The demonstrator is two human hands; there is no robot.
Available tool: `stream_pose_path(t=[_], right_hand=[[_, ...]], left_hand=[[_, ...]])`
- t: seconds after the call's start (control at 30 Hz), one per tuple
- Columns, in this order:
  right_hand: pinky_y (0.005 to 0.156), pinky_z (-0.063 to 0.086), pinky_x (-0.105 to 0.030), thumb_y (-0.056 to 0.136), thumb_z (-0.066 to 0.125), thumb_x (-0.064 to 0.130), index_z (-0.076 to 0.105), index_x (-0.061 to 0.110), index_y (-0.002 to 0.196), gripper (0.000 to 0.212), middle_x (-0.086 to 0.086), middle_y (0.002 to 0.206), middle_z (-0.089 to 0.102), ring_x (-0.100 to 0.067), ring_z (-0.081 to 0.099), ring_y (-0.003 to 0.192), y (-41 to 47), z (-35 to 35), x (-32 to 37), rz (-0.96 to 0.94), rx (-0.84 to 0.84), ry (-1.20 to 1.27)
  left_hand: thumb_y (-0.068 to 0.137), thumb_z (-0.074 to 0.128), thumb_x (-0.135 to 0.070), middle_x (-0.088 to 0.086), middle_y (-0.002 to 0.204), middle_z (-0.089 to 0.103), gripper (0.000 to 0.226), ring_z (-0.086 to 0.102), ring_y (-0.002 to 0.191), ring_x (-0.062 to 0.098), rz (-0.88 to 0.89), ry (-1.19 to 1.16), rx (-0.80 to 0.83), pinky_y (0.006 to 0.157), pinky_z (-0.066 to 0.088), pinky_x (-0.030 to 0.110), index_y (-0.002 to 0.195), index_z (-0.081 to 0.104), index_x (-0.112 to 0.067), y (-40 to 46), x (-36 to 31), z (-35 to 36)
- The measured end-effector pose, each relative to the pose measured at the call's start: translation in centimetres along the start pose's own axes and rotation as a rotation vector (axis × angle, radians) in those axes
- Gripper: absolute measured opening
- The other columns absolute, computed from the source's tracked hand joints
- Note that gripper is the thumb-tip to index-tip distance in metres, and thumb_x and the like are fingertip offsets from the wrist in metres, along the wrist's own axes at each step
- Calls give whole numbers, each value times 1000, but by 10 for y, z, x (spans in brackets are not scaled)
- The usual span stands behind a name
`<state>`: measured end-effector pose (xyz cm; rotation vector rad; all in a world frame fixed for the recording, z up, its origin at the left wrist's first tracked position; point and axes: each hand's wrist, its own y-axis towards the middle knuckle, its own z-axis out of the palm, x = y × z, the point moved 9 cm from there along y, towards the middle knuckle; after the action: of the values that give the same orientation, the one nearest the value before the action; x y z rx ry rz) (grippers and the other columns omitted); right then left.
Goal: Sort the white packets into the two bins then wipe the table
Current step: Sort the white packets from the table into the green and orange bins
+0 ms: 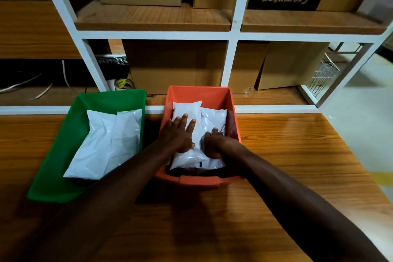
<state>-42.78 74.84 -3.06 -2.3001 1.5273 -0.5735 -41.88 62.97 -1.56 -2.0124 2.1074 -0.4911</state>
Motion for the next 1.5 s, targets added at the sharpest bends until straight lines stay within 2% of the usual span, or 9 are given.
stream_pose_path(t=[0.13, 0.23, 0.37, 0.6, 0.73, 0.9, 1.1, 1.23, 1.5], right_hand=[[116, 28, -48, 97, 58, 21, 38, 5, 151, 60, -21, 162, 22, -38, 25, 149, -3, -6, 2, -10, 8, 45], [89, 38, -39, 92, 63, 25, 55, 9, 135, 47, -23, 145, 44, -38, 47, 134, -5, -15, 5, -26, -75, 83], [94, 48, -38, 93, 55, 22, 63, 4, 108, 25, -24, 118, 62, -39, 63, 112, -28, -41, 9, -95, -236, 166], [109, 43, -42, 99, 62, 30, 57, 10, 140, 46, -10, 145, 55, -30, 52, 133, -115, -68, 20, -270, -567, 524], [79, 61, -40, 92, 70, 41, 67, 13, 127, 45, 6, 126, 63, -16, 72, 96, -154, -60, 39, -395, -763, 751], [64, 58, -38, 93, 59, 55, 69, 14, 112, 46, -1, 104, 72, -10, 71, 81, -195, -37, 87, -533, -847, 759], [79, 49, -23, 94, 63, 50, 71, 11, 113, 44, -3, 103, 71, -19, 68, 93, -210, 13, 167, -662, -770, 591], [67, 58, -34, 95, 52, 63, 70, 16, 118, 55, -3, 108, 70, -21, 70, 90, -207, 58, 230, -722, -630, 540], [75, 60, -43, 87, 42, 77, 53, 39, 130, 59, 4, 118, 70, -13, 68, 91, -224, 136, 379, -732, -427, 493]], left_hand=[[97, 45, -54, 12, 163, -19, 88, -6, 151, 33, 15, 1, -10, 120, 3, 51, 156, -11, -22, 1, -2, -1], [97, 46, -52, 12, 164, -15, 84, -2, 152, 33, 47, -39, -73, 120, 7, 53, 157, -4, -22, -6, -2, -13], [100, 42, -50, 12, 165, -6, 75, 5, 151, 32, 66, -98, -254, 120, 9, 51, 158, 4, -22, -32, -2, -42], [100, 48, -41, 1, 147, 48, 50, 46, 133, 20, 105, -529, -613, 106, 37, 32, 147, 43, -22, -126, 14, -75], [97, 41, -50, -4, 137, 57, 50, 52, 124, 12, 14, -634, -718, 99, 43, 26, 138, 53, -24, -191, 29, -57], [98, 46, -46, -7, 128, 62, 43, 54, 121, 5, -117, -755, -775, 103, 40, 20, 129, 62, -21, -264, 53, -13], [97, 45, -52, -7, 129, 60, 45, 55, 120, 7, -343, -815, -754, 99, 48, 32, 132, 57, -27, -337, 100, 73], [95, 38, -61, -16, 133, 52, 52, 51, 122, 6, -446, -847, -726, 94, 50, 33, 140, 47, -36, -389, 136, 120], [94, 37, -64, -19, 141, 46, 50, 44, 125, -3, -660, -960, -816, 92, 46, 22, 141, 37, -49, -502, 238, 185]])
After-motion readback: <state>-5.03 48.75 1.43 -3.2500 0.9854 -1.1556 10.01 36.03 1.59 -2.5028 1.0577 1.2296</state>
